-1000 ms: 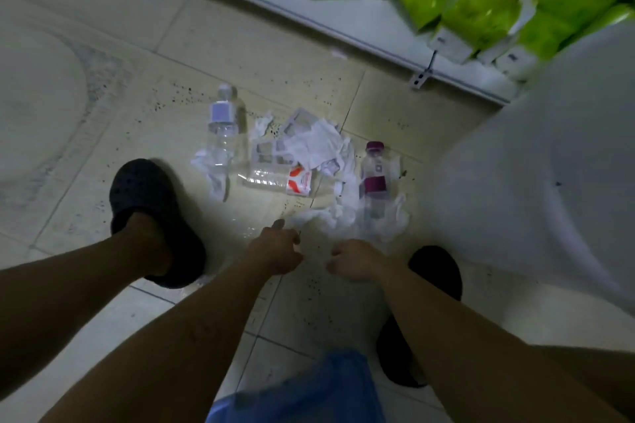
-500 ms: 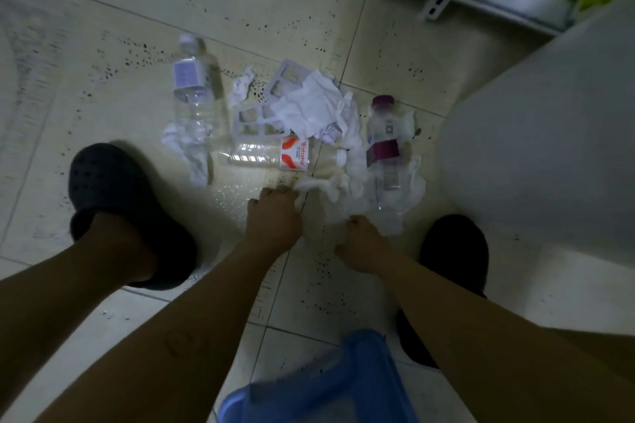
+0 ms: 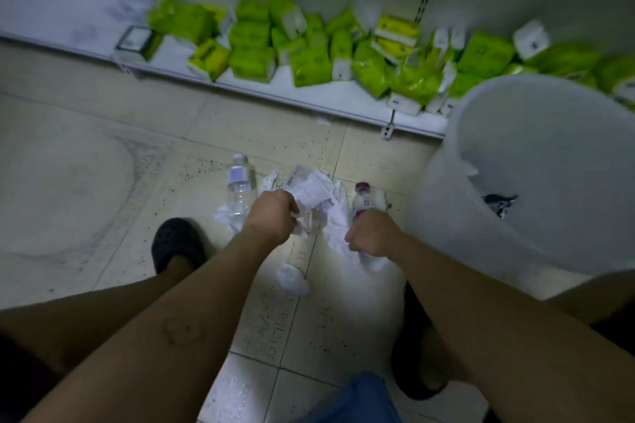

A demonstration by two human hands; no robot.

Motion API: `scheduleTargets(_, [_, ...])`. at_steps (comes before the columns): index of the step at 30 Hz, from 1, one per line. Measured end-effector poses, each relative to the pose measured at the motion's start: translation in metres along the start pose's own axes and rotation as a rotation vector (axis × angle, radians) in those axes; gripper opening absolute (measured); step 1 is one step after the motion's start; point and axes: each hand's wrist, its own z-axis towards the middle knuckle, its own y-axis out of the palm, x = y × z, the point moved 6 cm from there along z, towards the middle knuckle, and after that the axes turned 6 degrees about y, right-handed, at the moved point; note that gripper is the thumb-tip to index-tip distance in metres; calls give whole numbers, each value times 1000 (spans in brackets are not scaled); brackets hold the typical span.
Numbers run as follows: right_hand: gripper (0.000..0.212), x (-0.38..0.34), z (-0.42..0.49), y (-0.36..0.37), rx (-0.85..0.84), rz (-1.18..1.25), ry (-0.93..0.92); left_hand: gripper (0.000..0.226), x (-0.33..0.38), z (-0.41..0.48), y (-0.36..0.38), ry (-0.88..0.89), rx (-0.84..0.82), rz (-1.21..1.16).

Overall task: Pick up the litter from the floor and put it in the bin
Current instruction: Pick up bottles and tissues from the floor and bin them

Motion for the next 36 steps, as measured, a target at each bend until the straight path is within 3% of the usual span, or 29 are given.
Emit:
scheduleTargets(6, [43, -17, -72, -67, 264, 38, -196, 10, 36, -48, -62, 52, 176, -59])
scheduleTargets(11, [24, -2, -118, -135, 350, 124, -292, 9, 80, -61, -83, 66, 267, -200])
scheduleTargets(15, [18, 35, -138, -197, 500, 226, -291, 6, 136, -53, -83, 175, 303, -266])
scheduleTargets(19, [19, 81, -142, -226, 607, 348, -216, 7, 192, -32, -57, 236, 231, -358])
scheduleTargets(25, [14, 124, -139, -259, 755, 432, -141, 9, 253, 1, -15, 184, 226, -650])
scheduleTargets(33, [20, 179, -130, -271, 705, 524, 17, 5, 296, 29, 21, 202, 196, -771])
scheduleTargets(36, [36, 172, -127, -268, 676, 406, 4, 16, 303, 27, 22, 252, 120, -777])
